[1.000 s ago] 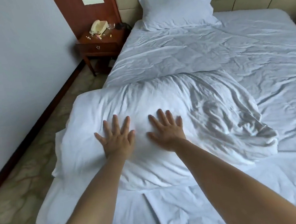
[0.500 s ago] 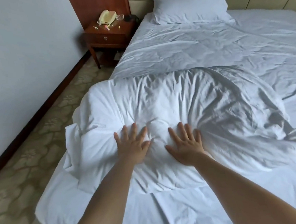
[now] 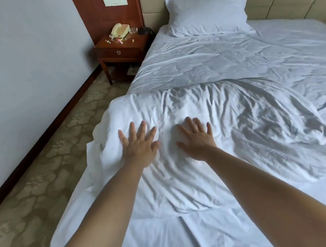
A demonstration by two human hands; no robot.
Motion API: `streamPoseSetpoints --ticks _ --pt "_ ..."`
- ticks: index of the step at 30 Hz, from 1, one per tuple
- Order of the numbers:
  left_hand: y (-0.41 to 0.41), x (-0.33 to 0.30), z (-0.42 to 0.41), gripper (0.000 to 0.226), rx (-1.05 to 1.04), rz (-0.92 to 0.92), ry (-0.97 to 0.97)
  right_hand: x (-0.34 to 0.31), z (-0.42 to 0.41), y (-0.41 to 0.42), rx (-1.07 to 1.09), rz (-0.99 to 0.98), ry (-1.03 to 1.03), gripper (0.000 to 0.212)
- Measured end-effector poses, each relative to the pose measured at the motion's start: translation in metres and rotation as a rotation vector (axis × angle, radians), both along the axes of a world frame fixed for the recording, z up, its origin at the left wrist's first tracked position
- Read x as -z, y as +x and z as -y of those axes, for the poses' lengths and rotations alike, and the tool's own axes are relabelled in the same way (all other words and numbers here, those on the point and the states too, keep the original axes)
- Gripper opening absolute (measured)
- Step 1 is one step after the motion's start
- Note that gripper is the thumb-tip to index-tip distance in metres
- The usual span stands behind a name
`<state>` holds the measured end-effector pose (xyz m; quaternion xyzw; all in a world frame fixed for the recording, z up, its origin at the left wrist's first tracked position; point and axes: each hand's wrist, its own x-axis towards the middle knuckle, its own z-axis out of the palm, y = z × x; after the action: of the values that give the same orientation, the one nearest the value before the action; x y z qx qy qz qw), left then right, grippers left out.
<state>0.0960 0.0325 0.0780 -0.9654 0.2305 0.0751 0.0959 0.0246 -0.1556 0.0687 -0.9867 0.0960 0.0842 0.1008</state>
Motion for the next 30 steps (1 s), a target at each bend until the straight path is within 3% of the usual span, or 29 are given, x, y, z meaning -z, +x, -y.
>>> streamPoseSetpoints --ticks 6,12,17,23,30 --pt "0.039 0.047 -0.009 0.062 -0.060 0.000 -0.201 0.046 -0.011 0.020 0.117 0.021 -0.066 0.068" --pt "0.044 0.109 -0.006 0.061 -0.045 0.087 -0.280 0.091 -0.017 0.026 0.138 0.019 -0.138 0.067" --pt "0.057 0.137 0.002 0.060 -0.079 0.036 -0.280 0.121 -0.016 0.040 0.141 0.016 -0.176 0.069" --pt "0.090 0.133 0.018 0.059 -0.068 -0.247 -0.081 0.124 -0.008 0.060 0.116 -0.145 -0.169 0.064" --pt "0.039 0.094 0.005 0.057 -0.100 -0.136 -0.155 0.087 -0.026 0.020 0.156 -0.195 -0.007 0.065"
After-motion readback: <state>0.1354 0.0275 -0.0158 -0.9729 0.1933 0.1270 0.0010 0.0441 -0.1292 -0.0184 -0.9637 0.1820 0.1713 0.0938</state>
